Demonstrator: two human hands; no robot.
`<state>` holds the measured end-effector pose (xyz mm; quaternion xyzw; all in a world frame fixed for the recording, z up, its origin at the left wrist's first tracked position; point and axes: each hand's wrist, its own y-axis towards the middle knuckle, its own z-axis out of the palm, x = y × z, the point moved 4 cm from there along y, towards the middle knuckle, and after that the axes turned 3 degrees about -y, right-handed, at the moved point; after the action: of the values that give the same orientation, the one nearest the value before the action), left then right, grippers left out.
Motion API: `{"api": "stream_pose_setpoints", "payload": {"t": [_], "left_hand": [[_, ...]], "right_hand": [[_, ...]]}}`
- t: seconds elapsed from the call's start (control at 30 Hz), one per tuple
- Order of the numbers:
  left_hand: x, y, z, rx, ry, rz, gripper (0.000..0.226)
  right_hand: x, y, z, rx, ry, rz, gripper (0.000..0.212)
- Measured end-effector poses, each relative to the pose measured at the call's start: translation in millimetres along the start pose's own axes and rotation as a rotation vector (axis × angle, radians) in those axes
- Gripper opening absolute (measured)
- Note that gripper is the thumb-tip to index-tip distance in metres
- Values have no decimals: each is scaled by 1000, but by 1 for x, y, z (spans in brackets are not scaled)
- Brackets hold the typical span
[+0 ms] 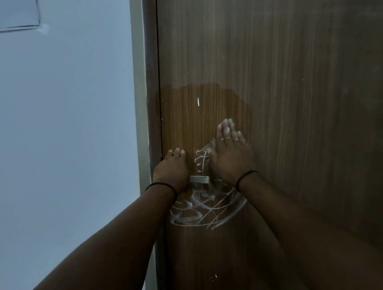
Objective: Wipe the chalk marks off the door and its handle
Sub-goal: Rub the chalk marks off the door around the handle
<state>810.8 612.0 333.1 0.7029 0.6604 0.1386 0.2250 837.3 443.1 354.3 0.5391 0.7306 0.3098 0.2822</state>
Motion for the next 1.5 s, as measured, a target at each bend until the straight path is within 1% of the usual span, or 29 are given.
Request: {"api": "stream_pose_setpoints", "payload": {"t": [0.07, 0.13, 0.23, 0.3, 0.33, 0.4, 0.47, 0.53, 0.57, 0.67, 0.73, 0.8, 0.9, 0.97, 1.1, 1.2, 1.3, 1.4, 1.5], "left_hand": [[1, 0, 0, -1, 3, 1, 52], [3, -1, 0, 1, 4, 4, 52], [2, 0, -2, 2, 17, 0, 52], [-1, 1, -3, -9, 23, -6, 52], [-3, 1, -3, -11, 20, -6, 53], [-4, 0, -4, -17, 22, -8, 54], [-3, -2, -6, -18, 42, -8, 53], [-2, -2, -7, -7, 53, 2, 52], [-1, -2, -7, 2, 52, 6, 52], [-1, -2, -5, 11, 39, 5, 52], [-2, -2, -4, 3, 32, 5, 52], [-3, -2, -3, -12, 24, 9, 52], [0, -3, -4, -18, 14, 2, 54], [1, -3, -6, -10, 32, 14, 57], [2, 0, -5, 3, 41, 18, 58], [2, -1, -2, -9, 34, 15, 55], [2, 0, -3, -20, 22, 23, 52], [4, 0, -5, -18, 38, 38, 56], [5, 2, -3, -7, 45, 40, 56]], "right_hand": [[9, -17, 13, 42, -20, -96, 72], [-3, -34, 23, 62, -45, -131, 70], [-34, -36, 17, 10, -66, -33, 69], [-39, -20, 7, -27, -45, 45, 71], [-34, -12, 3, -34, -20, 55, 71], [-14, -4, 1, -14, 4, -19, 69], [5, -13, 11, 51, -26, -151, 66], [5, -28, 21, 87, -69, -222, 63], [-3, -33, 22, 76, -60, -211, 63], [-37, -30, 12, -9, -19, -25, 65], [-44, -20, 4, -13, -16, 48, 67], [-24, -11, 2, -8, 14, -12, 68], [24, -7, 11, 69, 34, -192, 66], [40, -14, 20, 114, 5, -270, 64], [15, -33, 22, 107, -69, -371, 60], [-5, -31, 15, 95, -96, -319, 64], [12, -17, 12, 76, -75, -285, 67], [39, -12, 18, 114, -66, -400, 67], [32, -19, 21, 172, -125, -555, 69]]}}
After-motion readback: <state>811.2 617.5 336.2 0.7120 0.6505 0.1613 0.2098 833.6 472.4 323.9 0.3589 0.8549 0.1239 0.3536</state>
